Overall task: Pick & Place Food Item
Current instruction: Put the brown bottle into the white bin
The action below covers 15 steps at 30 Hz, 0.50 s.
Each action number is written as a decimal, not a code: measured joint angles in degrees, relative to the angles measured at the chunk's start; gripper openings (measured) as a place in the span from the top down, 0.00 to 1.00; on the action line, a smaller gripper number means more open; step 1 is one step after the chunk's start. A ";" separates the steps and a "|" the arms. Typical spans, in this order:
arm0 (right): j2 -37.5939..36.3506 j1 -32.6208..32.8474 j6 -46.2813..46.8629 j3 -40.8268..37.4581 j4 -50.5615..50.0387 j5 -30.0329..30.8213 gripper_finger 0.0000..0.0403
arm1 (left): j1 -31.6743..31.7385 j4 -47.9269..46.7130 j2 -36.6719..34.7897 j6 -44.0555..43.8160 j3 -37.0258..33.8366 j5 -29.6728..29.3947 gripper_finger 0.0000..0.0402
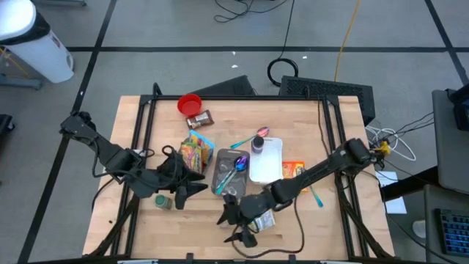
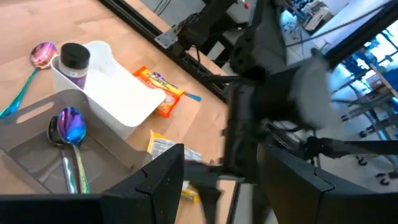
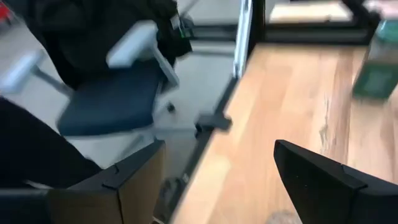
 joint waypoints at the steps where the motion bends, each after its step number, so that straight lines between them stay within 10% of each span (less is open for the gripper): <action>1: 0.97 -0.08 -0.63 -0.01 -0.18 0.45 0.28 | -0.18 -0.06 -0.03 0.06 0.00 0.00 0.47; 15: 9.33 -0.75 -3.00 -0.05 -4.13 8.90 0.30 | -2.66 -1.90 -0.04 -0.79 0.00 -0.31 0.47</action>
